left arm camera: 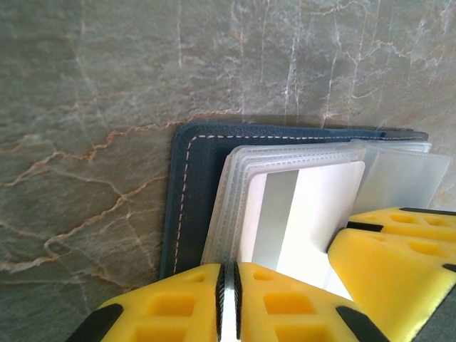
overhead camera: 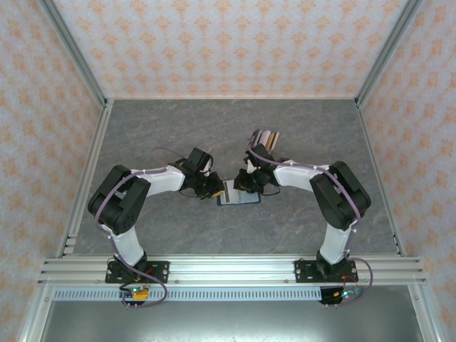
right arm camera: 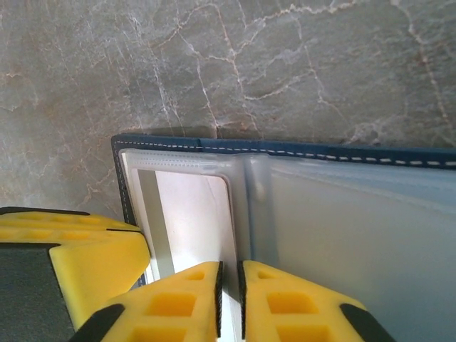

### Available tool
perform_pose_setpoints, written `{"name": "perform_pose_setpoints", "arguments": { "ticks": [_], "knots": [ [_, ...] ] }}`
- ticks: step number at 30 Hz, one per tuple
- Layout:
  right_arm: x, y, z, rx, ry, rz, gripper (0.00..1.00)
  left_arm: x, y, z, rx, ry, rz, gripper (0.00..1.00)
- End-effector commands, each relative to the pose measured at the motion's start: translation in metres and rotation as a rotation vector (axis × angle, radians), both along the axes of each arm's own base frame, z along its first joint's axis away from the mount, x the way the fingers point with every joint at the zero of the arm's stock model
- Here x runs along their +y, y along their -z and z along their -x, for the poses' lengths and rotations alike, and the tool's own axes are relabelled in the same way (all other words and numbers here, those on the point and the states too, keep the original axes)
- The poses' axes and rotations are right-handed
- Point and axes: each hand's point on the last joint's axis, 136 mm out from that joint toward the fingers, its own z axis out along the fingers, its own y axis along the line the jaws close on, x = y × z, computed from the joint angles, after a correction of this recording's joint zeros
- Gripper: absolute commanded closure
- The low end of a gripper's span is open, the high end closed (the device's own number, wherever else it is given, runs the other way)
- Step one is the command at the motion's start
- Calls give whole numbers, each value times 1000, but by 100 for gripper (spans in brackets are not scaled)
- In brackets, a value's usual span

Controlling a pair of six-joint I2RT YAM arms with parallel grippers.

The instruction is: Take the credit cards out of the card holder

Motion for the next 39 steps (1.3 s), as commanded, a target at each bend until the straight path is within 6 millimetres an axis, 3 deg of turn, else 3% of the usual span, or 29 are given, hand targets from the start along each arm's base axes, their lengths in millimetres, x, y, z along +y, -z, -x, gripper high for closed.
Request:
{"name": "perform_pose_setpoints", "arguments": {
  "ticks": [1,9,18,22,31,39],
  "knots": [
    [9,-15,-6,-42,-19,-63,88,9,18,8,39,14,-77,86],
    [0,-18,-9,-75,4,-51,94,12,10,9,21,15,-92,86],
    [-7,-10,-7,-81,15,-29,95,3,-27,1,-76,33,-22,87],
    [-7,-7,-7,-77,19,-33,95,-4,-32,-1,-88,46,3,88],
    [-8,-4,-5,-74,17,-30,96,-9,-13,-3,-44,52,-23,90],
    [-11,-4,-3,-90,4,-28,96,11,15,14,15,35,-116,92]
  ]
}}
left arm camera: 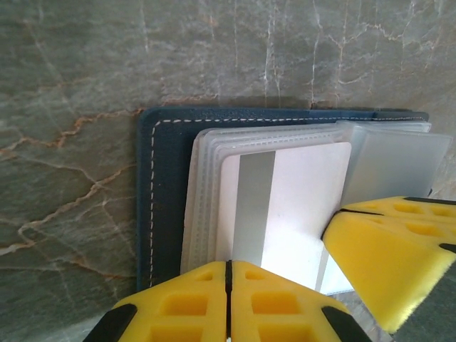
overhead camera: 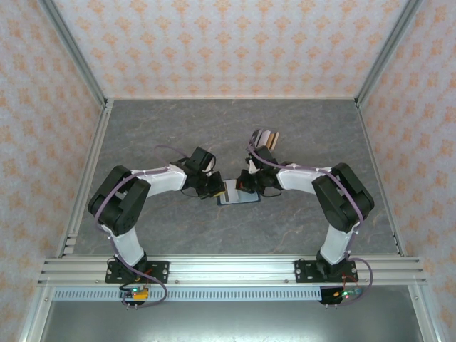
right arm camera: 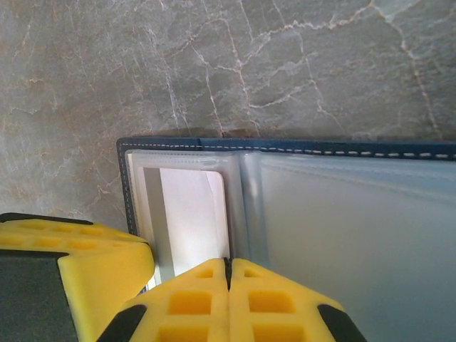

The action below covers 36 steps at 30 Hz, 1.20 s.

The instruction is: Take the credit cards out of the card holder

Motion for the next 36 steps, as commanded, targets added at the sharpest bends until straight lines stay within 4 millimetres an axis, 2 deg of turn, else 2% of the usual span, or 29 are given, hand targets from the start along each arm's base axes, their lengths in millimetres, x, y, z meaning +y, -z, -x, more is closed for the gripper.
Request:
{"name": "perform_pose_setpoints", "arguments": {
  "ticks": [1,9,13,17,20,27,31,36],
  "knots": [
    [-8,-5,-2,-43,-1,5,96,16,21,13,34,4,-90,92],
    [-15,-11,-5,-73,34,-29,96,21,25,17,42,2,-112,93],
    [-12,-13,-2,-63,22,-55,96,19,24,16,40,5,-107,93],
    [-3,-13,4,-10,-13,-98,88,20,24,16,38,4,-110,94],
    [-3,-10,8,32,-17,-86,82,21,27,17,45,3,-115,94],
    [-5,-6,20,96,-31,-78,76,21,27,17,46,1,-108,92],
    [-8,-5,26,117,-30,-71,75,12,18,13,28,6,-60,89],
    [-8,-5,33,136,-44,-80,76,2,-14,3,-46,36,-3,83]
  ]
}}
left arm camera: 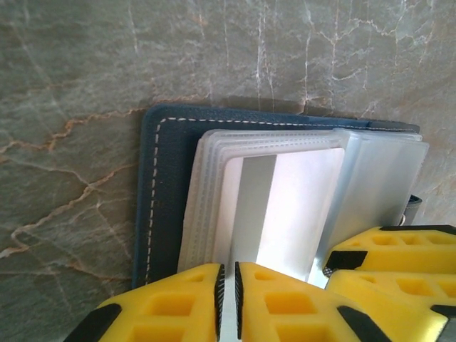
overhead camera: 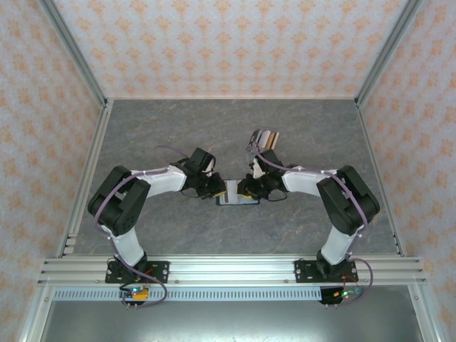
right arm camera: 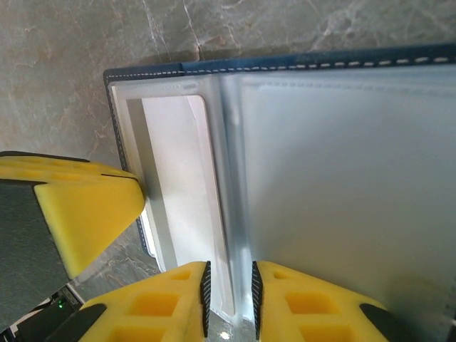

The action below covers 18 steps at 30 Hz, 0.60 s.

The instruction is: Take the credit cards out of the card holder

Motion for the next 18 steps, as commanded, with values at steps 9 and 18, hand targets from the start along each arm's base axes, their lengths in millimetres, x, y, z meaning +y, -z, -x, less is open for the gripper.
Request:
{"name": "perform_pose_setpoints", "arguments": {
  "ticks": [9,18],
  "knots": [
    [10,-4,10,19,-38,-10,77,11,-11,13,-7,11,-41,83],
    [10,4,9,30,-35,4,79,4,3,17,24,18,-30,87]
  ]
}}
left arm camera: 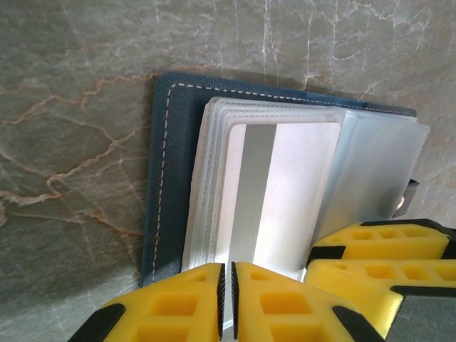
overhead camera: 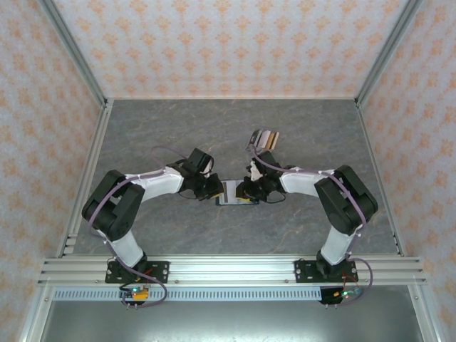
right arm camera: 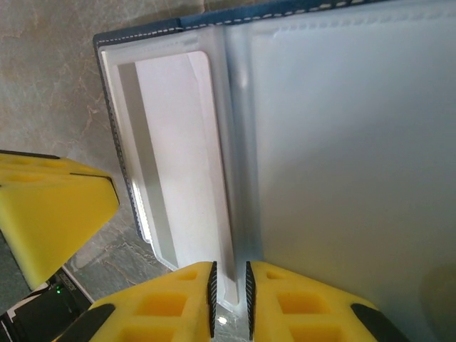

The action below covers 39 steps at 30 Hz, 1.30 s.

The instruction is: Take the credit cards out of the card holder

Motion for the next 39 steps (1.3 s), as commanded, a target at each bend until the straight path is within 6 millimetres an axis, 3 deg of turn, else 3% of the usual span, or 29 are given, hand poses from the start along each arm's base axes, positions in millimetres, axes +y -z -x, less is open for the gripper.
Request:
{"name": "perform_pose_setpoints", "arguments": {
  "ticks": [1,11,23,33,39],
  "knots": [
    [3,-1,-3,5,-1,-1,79,-1,11,6,22,14,-22,87],
    [9,-4,-5,-11,-9,-34,82,1,31,13,72,3,-45,91],
    [15,-13,-10,-36,-7,-83,89,0,36,21,88,6,-40,93],
    [-12,-6,-9,-47,37,-24,99,15,32,19,82,-1,-105,82],
    [-21,4,-3,-32,41,11,100,16,32,17,77,-13,-94,82]
  ]
}}
